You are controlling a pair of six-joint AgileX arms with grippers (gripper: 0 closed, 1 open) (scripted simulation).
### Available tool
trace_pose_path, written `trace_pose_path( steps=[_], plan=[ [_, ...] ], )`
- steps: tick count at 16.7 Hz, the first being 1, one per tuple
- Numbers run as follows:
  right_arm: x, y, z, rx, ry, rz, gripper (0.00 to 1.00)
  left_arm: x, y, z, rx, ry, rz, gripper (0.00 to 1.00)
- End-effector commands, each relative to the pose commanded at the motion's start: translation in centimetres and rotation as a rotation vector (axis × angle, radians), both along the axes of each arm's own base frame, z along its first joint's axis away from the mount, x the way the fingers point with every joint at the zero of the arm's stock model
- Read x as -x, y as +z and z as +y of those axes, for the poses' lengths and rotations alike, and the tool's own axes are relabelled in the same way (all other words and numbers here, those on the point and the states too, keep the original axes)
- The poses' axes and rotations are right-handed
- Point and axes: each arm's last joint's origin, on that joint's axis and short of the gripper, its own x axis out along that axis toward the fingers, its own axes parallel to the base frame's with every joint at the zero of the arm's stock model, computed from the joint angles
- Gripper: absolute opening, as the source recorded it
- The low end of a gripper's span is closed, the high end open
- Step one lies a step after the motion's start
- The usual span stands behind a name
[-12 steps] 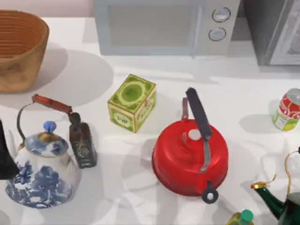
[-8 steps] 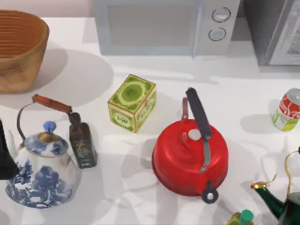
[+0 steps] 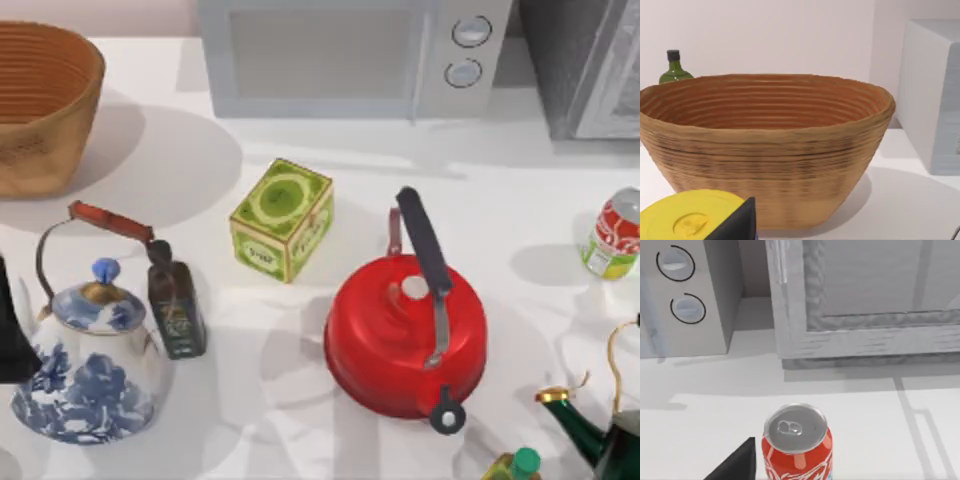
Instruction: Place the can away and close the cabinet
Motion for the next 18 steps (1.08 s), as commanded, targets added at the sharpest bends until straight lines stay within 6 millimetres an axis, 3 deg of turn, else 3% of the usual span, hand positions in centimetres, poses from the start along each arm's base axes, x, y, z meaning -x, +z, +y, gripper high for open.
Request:
trace_pose_path(
  steps=[5,10,14,18],
  plan=[
    [-6.1,0.3,1.4,0.015,0.035,0.213,1.00,0.0,0.0,0.0,0.000,0.000,0.000,1.00],
    [-11.3,-2.7,3.1,0.032,0.032,0.425,1.00,0.0,0.0,0.0,0.000,0.000,0.000,1.00],
    [-12.3,-5.1,3.8,0.045,0.019,0.537,1.00,0.0,0.0,0.0,0.000,0.000,0.000,1.00],
    [-12.3,-5.2,3.9,0.045,0.018,0.542,1.00,0.0,0.0,0.0,0.000,0.000,0.000,1.00]
  ],
)
